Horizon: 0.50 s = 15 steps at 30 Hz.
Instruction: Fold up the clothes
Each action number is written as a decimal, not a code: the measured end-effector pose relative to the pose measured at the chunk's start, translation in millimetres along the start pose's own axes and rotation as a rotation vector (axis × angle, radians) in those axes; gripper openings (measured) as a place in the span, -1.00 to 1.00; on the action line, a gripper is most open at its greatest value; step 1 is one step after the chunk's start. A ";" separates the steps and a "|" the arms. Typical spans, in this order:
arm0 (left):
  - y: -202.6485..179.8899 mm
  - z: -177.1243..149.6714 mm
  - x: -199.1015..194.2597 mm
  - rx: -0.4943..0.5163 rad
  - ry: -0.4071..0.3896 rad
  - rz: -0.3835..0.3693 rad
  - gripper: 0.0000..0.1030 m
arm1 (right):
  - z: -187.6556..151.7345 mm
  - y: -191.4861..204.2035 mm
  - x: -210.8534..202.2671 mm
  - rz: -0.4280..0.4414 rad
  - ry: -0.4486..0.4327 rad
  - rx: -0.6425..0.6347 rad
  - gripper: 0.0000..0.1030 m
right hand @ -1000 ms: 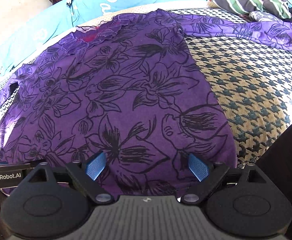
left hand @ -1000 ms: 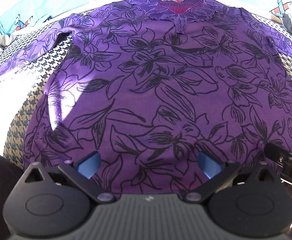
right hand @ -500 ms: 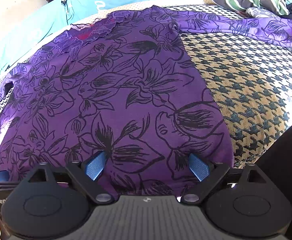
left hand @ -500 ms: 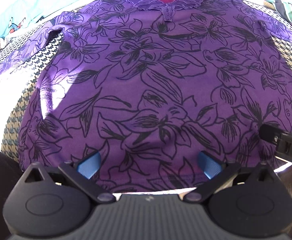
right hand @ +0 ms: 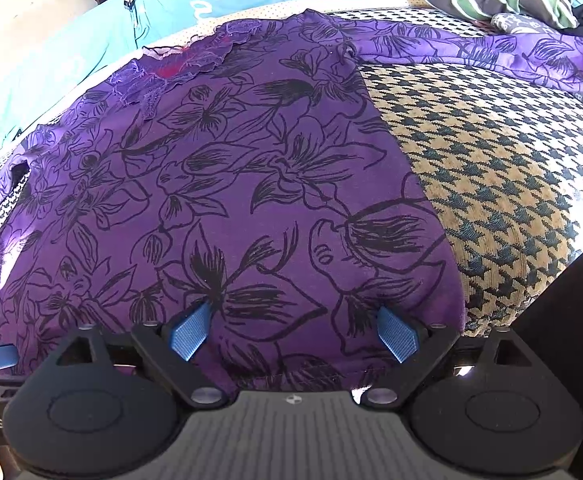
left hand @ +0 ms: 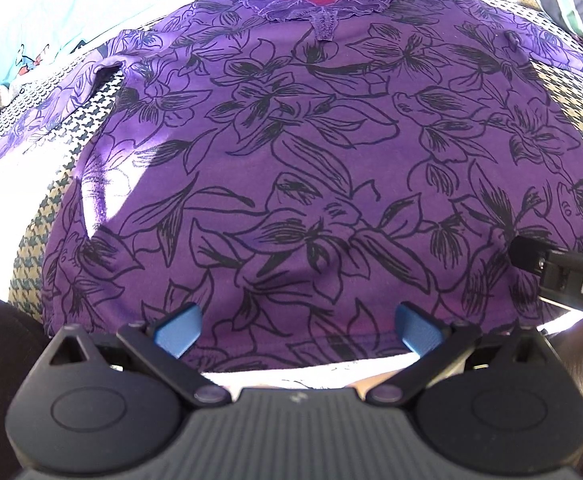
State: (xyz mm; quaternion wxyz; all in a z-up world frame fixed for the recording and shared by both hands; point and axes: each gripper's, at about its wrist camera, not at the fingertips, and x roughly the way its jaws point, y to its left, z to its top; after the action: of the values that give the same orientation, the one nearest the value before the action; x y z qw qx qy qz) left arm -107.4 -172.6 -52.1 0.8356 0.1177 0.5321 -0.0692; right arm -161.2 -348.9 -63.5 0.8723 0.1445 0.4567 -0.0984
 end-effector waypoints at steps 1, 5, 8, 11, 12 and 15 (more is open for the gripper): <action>-0.3 -0.3 -0.6 0.001 0.000 0.001 1.00 | -0.3 0.0 -0.1 0.001 0.001 -0.001 0.76; -1.0 -1.7 -2.9 0.001 -0.001 0.004 1.00 | -1.0 -0.5 -0.2 0.004 0.004 -0.005 0.76; -0.4 -2.5 -4.4 -0.003 -0.001 0.007 1.00 | -1.9 -0.9 -0.8 0.006 0.003 -0.004 0.76; 0.0 -3.8 -6.0 -0.005 0.000 0.008 1.00 | -3.0 -0.9 -1.7 0.009 0.001 -0.006 0.76; 0.1 -4.2 -6.5 -0.006 0.000 0.008 1.00 | -3.3 -0.7 -1.8 0.009 0.001 -0.008 0.76; 0.5 -5.8 -8.3 -0.009 0.000 0.011 1.00 | -4.0 0.1 -2.4 0.009 0.000 -0.011 0.76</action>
State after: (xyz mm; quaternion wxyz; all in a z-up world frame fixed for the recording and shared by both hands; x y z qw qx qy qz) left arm -115.8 -170.6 -46.8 0.8365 0.1169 0.5317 -0.0624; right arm -165.6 -347.3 -63.7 0.8735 0.1416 0.4566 -0.0920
